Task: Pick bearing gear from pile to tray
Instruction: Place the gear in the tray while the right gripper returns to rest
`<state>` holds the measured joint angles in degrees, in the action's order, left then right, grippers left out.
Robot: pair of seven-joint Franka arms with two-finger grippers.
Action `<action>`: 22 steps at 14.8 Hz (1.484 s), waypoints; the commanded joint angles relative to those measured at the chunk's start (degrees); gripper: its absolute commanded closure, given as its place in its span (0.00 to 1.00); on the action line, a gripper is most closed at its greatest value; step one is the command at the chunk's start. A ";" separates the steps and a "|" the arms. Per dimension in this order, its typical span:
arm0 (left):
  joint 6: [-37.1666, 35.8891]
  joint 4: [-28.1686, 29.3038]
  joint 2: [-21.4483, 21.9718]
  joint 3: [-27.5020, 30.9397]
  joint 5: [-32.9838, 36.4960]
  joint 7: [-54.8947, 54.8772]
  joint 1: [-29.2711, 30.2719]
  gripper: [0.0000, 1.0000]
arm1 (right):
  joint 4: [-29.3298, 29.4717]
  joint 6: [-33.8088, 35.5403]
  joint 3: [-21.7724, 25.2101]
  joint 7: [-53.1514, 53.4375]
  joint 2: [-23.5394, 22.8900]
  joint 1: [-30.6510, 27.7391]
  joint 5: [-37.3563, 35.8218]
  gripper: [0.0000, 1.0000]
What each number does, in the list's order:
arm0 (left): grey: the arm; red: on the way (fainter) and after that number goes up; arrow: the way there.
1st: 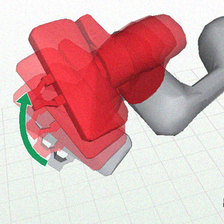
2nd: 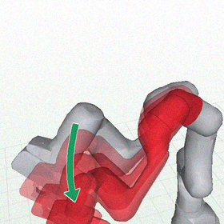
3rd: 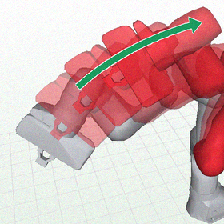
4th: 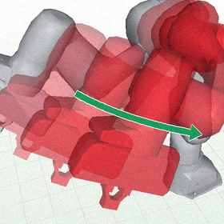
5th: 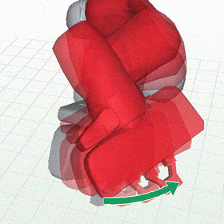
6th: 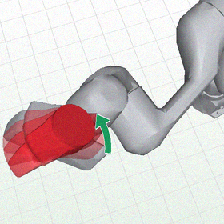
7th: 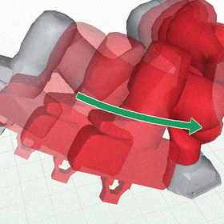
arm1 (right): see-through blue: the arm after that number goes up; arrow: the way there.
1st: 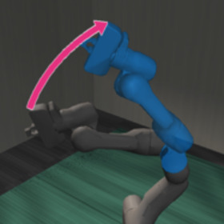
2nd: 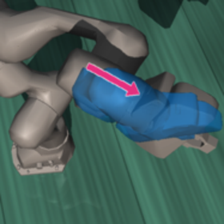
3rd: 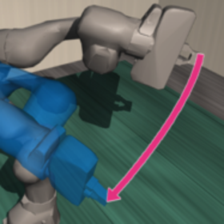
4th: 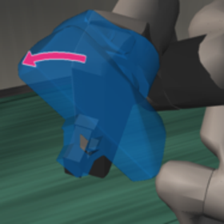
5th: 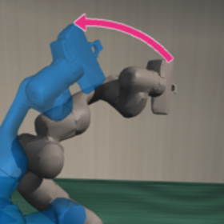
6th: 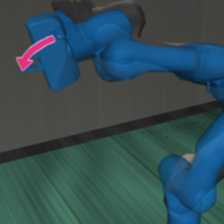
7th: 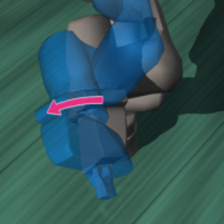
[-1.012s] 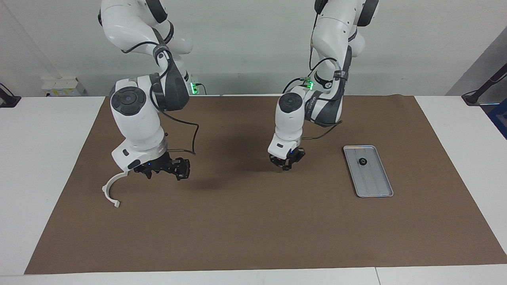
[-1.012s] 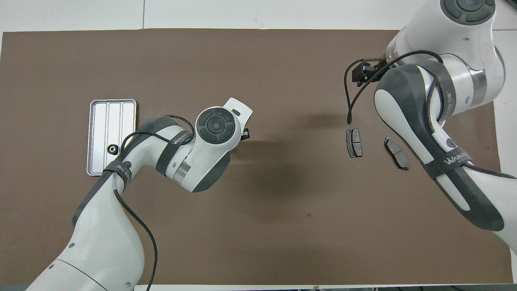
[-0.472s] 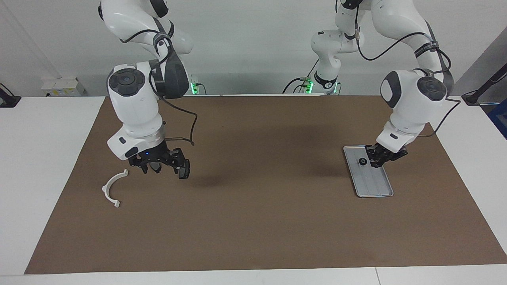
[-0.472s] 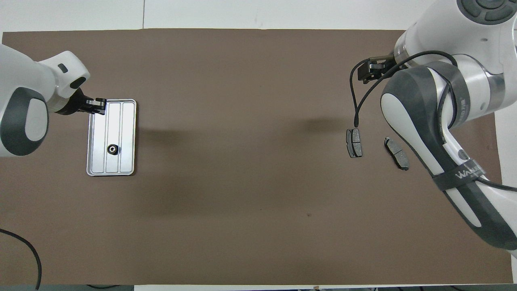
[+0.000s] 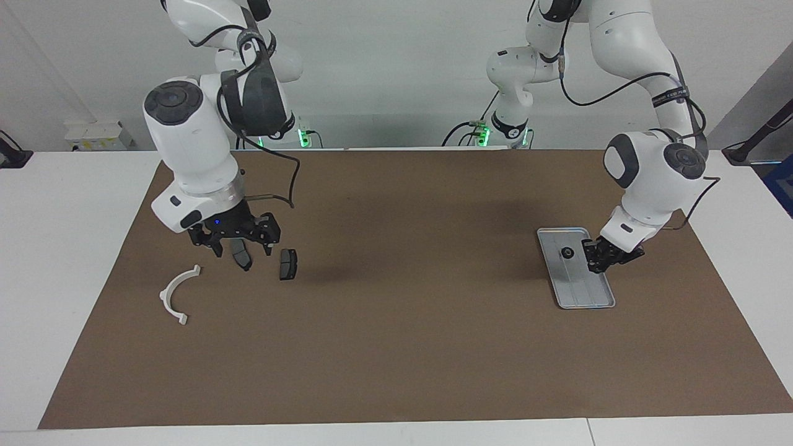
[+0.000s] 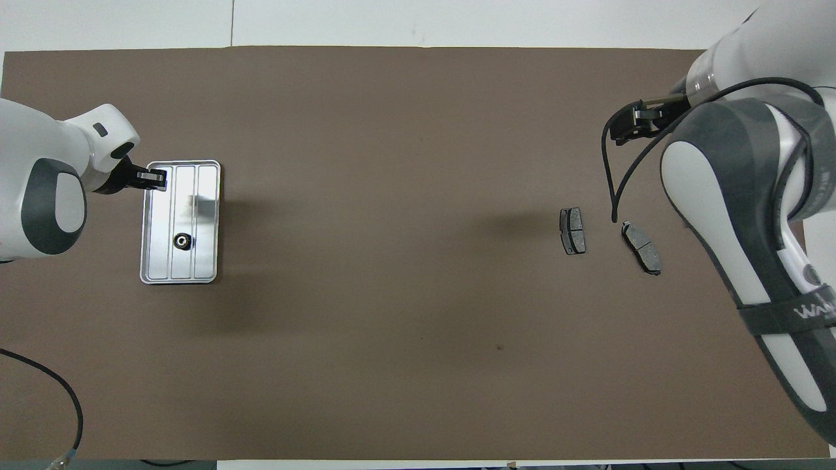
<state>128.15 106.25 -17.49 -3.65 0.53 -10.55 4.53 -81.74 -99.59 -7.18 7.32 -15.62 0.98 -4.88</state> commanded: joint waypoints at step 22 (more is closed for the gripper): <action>15.64 12.23 -0.53 -0.66 -0.97 0.35 -0.93 0.89 | -11.51 9.65 0.76 -6.27 17.64 -1.42 2.94 0.00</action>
<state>142.35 116.23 -18.67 -4.55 0.47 -10.59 4.74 -91.65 -93.16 -6.36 2.78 -0.84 0.22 -3.78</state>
